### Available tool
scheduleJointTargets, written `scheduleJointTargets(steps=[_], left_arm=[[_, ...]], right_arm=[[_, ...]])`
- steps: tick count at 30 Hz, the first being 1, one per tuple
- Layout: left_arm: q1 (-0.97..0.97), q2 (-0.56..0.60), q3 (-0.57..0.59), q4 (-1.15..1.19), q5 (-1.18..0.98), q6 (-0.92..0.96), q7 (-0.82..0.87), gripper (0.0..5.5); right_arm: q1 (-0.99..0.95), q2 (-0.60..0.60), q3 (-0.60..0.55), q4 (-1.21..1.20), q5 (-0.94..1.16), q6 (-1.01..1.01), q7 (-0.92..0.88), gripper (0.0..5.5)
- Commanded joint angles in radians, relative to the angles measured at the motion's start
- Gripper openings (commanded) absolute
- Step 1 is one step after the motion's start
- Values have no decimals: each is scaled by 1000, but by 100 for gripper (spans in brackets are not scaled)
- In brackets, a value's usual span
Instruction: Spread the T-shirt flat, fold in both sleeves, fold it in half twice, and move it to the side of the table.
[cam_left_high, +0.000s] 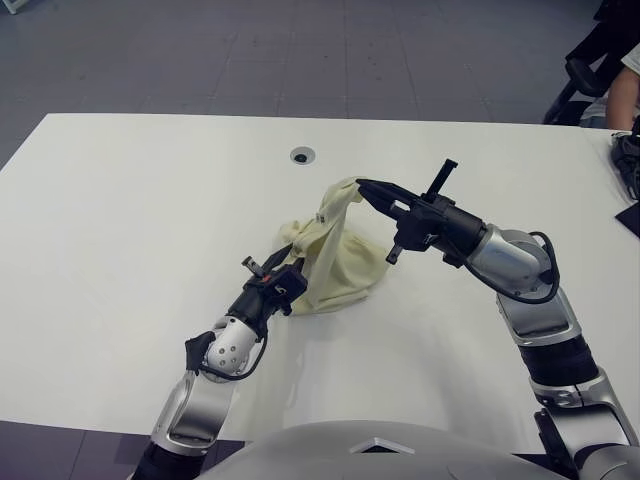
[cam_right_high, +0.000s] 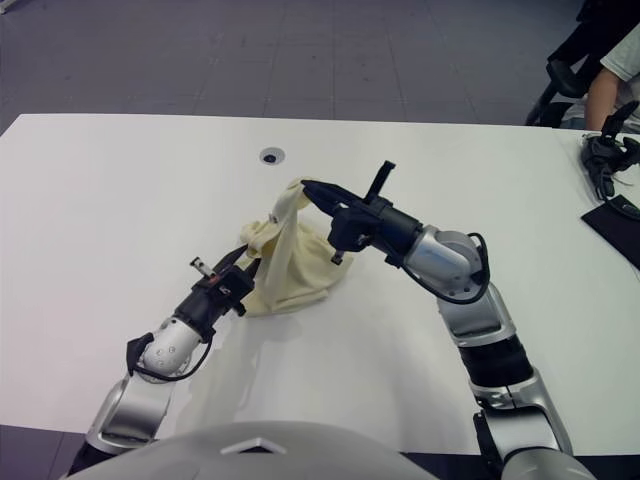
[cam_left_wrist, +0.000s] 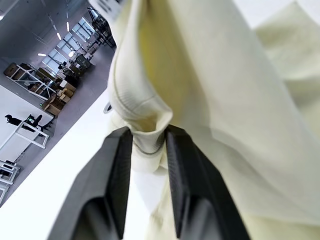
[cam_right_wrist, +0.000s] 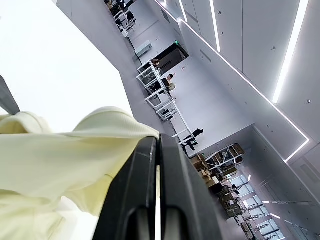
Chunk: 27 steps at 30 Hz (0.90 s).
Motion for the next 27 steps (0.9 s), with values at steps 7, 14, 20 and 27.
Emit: scheduleJointTargets(steps=[7, 14, 20, 27], left_arm=[[94, 3, 36, -92, 44, 35, 26, 4], [0, 114, 253, -254, -99, 102, -138, 4], [-68, 212, 352, -368, -218, 196, -285, 4], [-192, 335, 345, -339, -351, 246, -443, 4]], right_arm=[[-68, 15, 36, 100, 30, -58, 40, 0], [-73, -10, 10, 171, 42, -109, 52, 0], [-24, -55, 7, 184, 68, -127, 98, 0], [174, -128, -27, 21, 112, -28, 135, 0]])
